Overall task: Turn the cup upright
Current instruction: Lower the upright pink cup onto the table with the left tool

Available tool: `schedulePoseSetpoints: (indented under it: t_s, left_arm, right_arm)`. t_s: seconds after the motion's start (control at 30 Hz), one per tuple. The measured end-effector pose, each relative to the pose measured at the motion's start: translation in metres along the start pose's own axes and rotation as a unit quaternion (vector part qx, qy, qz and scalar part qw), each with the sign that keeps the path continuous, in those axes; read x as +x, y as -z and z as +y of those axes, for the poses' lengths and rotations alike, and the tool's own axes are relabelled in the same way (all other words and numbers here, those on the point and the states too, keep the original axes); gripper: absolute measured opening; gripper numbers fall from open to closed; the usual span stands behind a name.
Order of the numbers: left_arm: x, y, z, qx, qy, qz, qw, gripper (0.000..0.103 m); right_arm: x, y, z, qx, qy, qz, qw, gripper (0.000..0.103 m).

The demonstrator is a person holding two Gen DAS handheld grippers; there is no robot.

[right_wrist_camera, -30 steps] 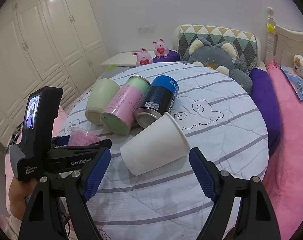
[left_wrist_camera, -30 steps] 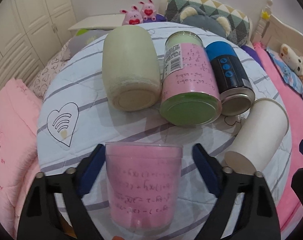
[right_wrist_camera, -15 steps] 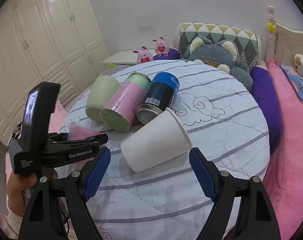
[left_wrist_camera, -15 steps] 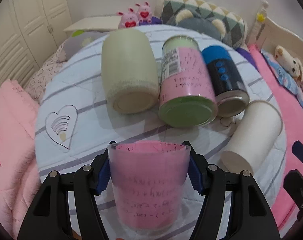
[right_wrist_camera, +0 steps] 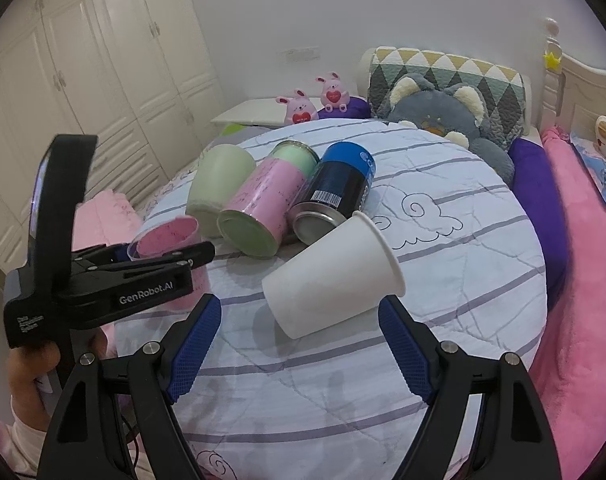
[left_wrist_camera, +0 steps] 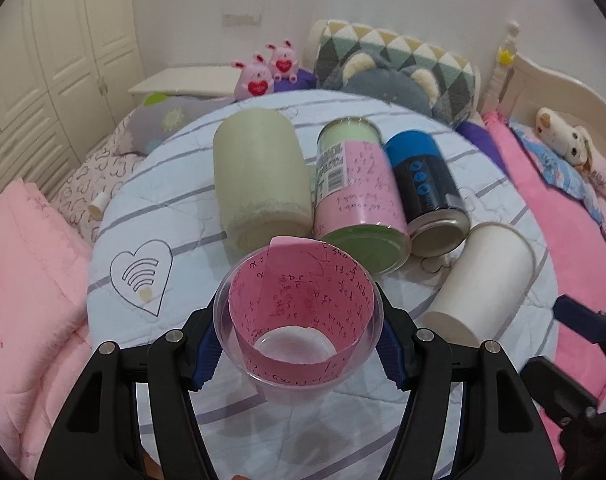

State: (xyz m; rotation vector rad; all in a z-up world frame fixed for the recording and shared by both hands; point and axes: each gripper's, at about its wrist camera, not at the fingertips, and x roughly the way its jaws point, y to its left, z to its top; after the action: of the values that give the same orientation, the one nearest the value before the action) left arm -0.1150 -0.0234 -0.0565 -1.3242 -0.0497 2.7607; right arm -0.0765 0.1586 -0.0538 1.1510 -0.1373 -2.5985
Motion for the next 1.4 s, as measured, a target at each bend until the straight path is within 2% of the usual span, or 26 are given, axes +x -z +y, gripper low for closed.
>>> schedulePoseSetpoints:
  t_s: [0.23, 0.37, 0.77, 0.83, 0.9, 1.13, 1.4]
  left_arm:
    - [-0.005, 0.013, 0.002, 0.004, -0.008, -0.023, 0.9997, 0.066]
    - [0.001, 0.023, 0.003, 0.014, -0.003, -0.008, 0.9999, 0.066]
    - [-0.008, 0.031, -0.003, 0.024, -0.008, -0.016, 0.9996, 0.067]
    - [-0.007, 0.032, -0.003, 0.029, -0.008, -0.011, 0.9995, 0.071]
    - [-0.009, 0.033, -0.002, 0.028, -0.004, -0.011, 0.9995, 0.079]
    - [-0.021, 0.033, 0.004, 0.017, 0.008, -0.017, 0.9997, 0.094]
    - [-0.050, 0.036, 0.010, 0.015, 0.005, -0.056, 0.9983, 0.096]
  right_arm:
    - [0.005, 0.005, 0.011, -0.015, 0.000, 0.009, 1.000, 0.082]
    - [0.007, 0.007, 0.016, -0.021, 0.002, 0.013, 1.000, 0.082]
    - [0.004, 0.006, 0.025, -0.029, 0.021, 0.011, 0.999, 0.082]
    - [0.002, 0.006, 0.026, -0.028, 0.021, 0.011, 0.999, 0.082]
    - [0.001, 0.007, 0.027, -0.028, 0.020, 0.012, 0.999, 0.082]
    - [-0.002, 0.009, 0.028, -0.026, 0.019, 0.011, 0.999, 0.082]
    - [-0.020, 0.008, 0.034, -0.024, 0.021, -0.017, 0.999, 0.082]
